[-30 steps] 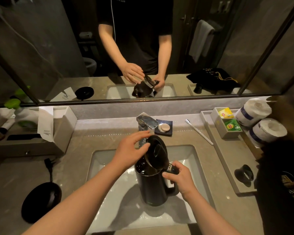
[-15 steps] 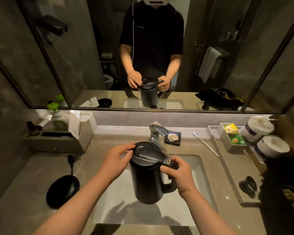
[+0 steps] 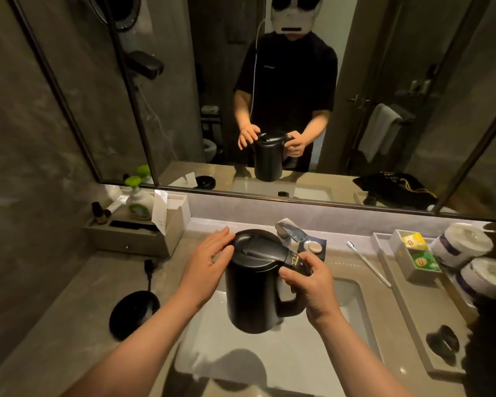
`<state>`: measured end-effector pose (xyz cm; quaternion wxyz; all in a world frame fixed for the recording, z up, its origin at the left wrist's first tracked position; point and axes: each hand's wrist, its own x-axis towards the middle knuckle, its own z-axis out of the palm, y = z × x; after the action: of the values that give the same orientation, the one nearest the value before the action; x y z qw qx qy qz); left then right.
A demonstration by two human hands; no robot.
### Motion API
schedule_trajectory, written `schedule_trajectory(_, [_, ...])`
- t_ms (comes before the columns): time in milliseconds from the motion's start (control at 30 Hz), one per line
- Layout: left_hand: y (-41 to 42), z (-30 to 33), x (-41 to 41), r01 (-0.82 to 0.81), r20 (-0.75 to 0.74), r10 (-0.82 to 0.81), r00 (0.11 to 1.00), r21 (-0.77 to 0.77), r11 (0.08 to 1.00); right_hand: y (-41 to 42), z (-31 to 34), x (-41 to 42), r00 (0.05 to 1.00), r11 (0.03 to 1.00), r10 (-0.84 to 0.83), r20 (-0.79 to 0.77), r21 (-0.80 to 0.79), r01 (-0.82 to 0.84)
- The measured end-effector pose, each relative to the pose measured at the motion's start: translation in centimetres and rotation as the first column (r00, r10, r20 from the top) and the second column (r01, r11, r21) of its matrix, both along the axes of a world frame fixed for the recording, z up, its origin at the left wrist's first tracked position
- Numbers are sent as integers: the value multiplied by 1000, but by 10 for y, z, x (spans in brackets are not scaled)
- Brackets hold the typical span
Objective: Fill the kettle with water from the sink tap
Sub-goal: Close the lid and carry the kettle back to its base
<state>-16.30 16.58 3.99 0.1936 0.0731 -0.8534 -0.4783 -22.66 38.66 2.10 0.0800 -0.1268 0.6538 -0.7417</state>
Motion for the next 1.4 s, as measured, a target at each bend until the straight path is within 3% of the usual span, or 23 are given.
schedule_trajectory(100, [-4,3,8,-129,47,122,991,234,963,-10,6,0,999,999,34,-21,-12,-34])
schedule_trajectory(167, [-10,6,15,-115,42,107,993,331,937,-18,8,0,998,998,58,-33,-19,-59])
schedule_trajectory(267, [-16,8,30,-85,15,86,996,415,906,-32,6,3,993,994,110,-49,3,-110])
schedule_trajectory(467, [-48,-9,65,-203,92,183,979,546,813,-70,-3,18,962,963,261,-83,99,-253])
schedule_trajectory(667, [-95,-22,104,-327,132,312,941,595,734,-131,-12,26,882,856,466,-73,290,-428])
schedule_trajectory(1033, [-171,-35,131,-499,183,514,838,638,586,-236,-25,33,781,715,613,-122,505,-482])
schedule_trajectory(1400, [-195,-57,134,-527,211,512,833,586,616,-262,-50,30,777,693,627,-60,500,-520])
